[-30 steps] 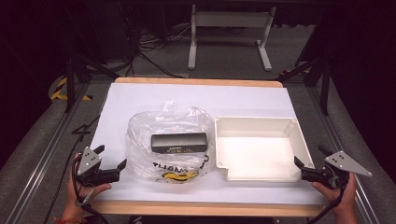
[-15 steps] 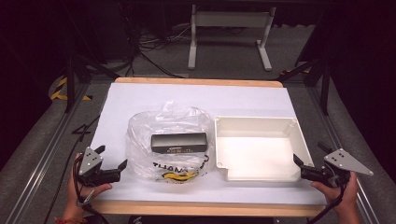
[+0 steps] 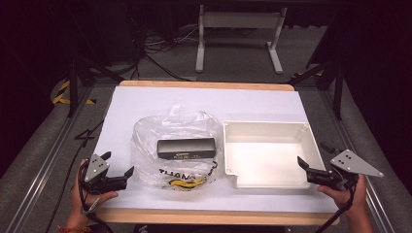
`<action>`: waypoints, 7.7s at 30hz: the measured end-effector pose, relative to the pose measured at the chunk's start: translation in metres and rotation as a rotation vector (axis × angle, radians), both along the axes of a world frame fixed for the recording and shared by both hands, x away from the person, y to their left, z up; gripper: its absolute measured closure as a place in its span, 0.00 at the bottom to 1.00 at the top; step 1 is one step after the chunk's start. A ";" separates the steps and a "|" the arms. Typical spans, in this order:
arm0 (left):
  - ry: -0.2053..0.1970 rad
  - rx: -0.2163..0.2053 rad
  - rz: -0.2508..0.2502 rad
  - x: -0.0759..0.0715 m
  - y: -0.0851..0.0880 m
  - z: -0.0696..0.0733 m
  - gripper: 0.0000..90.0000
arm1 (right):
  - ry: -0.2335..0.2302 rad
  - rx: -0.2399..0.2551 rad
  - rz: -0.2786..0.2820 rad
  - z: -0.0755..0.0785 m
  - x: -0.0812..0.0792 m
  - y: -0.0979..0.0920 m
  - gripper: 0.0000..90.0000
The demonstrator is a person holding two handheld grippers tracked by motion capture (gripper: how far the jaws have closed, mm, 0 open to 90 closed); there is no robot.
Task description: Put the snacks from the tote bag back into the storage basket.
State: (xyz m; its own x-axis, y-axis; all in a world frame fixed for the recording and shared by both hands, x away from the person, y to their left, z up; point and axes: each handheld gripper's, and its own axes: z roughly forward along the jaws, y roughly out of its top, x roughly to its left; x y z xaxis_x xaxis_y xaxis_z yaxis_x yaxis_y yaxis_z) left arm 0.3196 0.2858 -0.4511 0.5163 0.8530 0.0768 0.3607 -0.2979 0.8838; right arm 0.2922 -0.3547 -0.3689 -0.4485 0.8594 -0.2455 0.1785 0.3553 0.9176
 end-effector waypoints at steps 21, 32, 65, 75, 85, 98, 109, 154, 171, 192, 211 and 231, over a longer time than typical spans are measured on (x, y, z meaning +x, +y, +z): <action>0.004 0.009 -0.004 0.000 -0.002 0.000 0.07 | 0.000 -0.057 0.142 0.009 0.023 0.052 0.16; 0.003 0.010 -0.005 0.000 -0.002 0.000 0.07 | 0.018 -0.072 0.240 0.012 0.037 0.081 0.18; 0.008 0.006 -0.024 0.000 -0.003 -0.001 0.07 | 0.131 -0.144 0.471 0.008 0.086 0.144 0.25; 0.009 0.005 -0.027 0.000 -0.003 -0.002 0.07 | 0.158 -0.161 0.524 0.009 0.100 0.165 0.25; 0.016 0.012 -0.032 0.000 -0.003 -0.002 0.07 | 0.174 -0.185 0.562 0.014 0.110 0.182 0.21; 0.018 0.016 -0.038 0.000 -0.004 -0.003 0.07 | 0.203 -0.222 0.611 0.016 0.117 0.204 0.22; 0.021 0.025 -0.039 0.000 -0.005 -0.003 0.07 | 0.284 -0.275 0.672 0.009 0.134 0.232 0.24; 0.046 0.049 -0.060 0.002 -0.006 -0.006 0.07 | 0.607 -0.669 0.803 -0.020 0.172 0.294 0.45; 0.039 0.040 -0.053 0.001 -0.005 -0.006 0.07 | 0.567 -0.668 0.825 -0.012 0.165 0.293 0.48; 0.024 0.032 -0.049 -0.001 -0.004 -0.004 0.07 | 0.471 -0.622 0.857 0.009 0.154 0.292 0.48; 0.029 0.036 -0.053 0.000 -0.005 -0.004 0.07 | 0.426 -0.620 0.870 0.027 0.145 0.290 0.48; 0.036 0.040 -0.055 0.001 -0.005 -0.005 0.07 | 0.393 -0.626 0.889 0.046 0.134 0.268 0.48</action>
